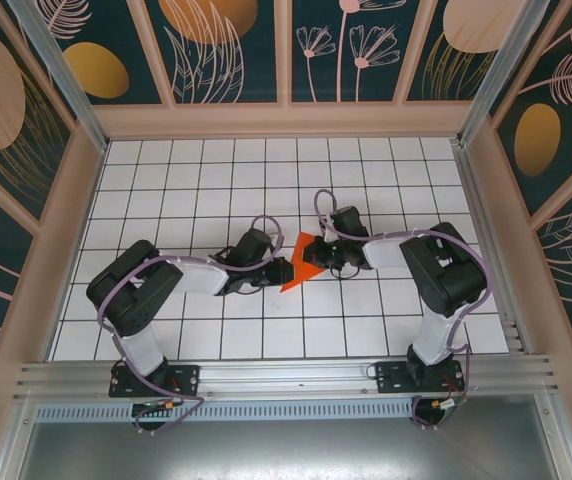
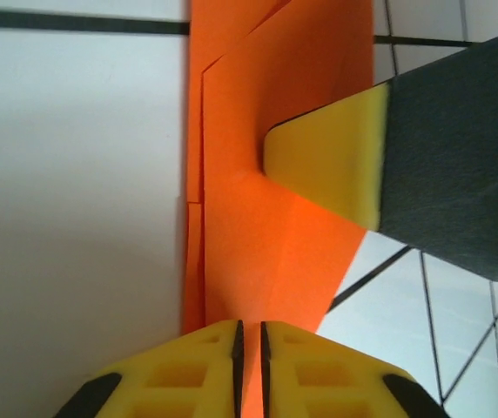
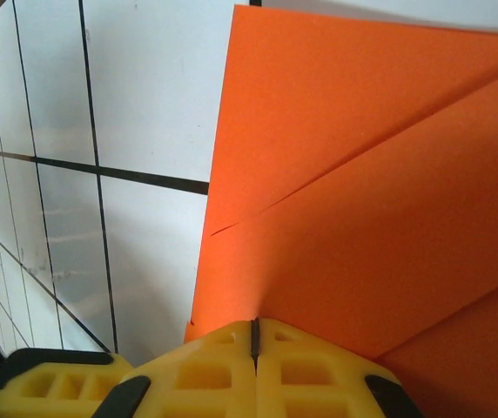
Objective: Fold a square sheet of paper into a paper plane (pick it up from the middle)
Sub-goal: Fourth fold the wing at the center of the table.
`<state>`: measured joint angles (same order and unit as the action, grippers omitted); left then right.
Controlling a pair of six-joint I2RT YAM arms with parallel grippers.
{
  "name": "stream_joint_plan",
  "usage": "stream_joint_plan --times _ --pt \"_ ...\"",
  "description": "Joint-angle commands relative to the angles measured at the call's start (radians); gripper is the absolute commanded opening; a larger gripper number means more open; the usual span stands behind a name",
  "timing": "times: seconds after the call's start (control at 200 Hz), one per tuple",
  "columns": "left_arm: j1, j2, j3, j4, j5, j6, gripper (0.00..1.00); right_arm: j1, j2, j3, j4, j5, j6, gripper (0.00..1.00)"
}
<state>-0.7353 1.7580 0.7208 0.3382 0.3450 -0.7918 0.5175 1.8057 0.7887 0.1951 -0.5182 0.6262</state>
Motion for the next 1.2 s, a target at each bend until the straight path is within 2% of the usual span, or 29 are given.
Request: stream_joint_plan --times 0.0,0.265,0.6,0.931,1.196 --pt "0.017 -0.069 0.03 -0.027 0.082 -0.018 0.21 0.004 0.054 0.013 -0.094 0.067 -0.058 0.0" --pt "0.009 -0.05 0.033 0.013 0.127 -0.054 0.16 0.004 0.081 0.019 -0.109 0.089 -0.047 0.0" --pt "-0.022 0.025 0.048 -0.057 0.064 -0.036 0.12 0.006 0.103 0.027 -0.122 0.1 -0.034 0.0" --pt "-0.021 0.021 0.04 -0.111 -0.019 -0.015 0.11 0.005 0.107 0.026 -0.133 0.109 -0.036 0.0" --pt "-0.022 0.013 0.006 -0.101 -0.022 -0.023 0.11 0.004 0.111 0.031 -0.143 0.112 -0.04 0.0"
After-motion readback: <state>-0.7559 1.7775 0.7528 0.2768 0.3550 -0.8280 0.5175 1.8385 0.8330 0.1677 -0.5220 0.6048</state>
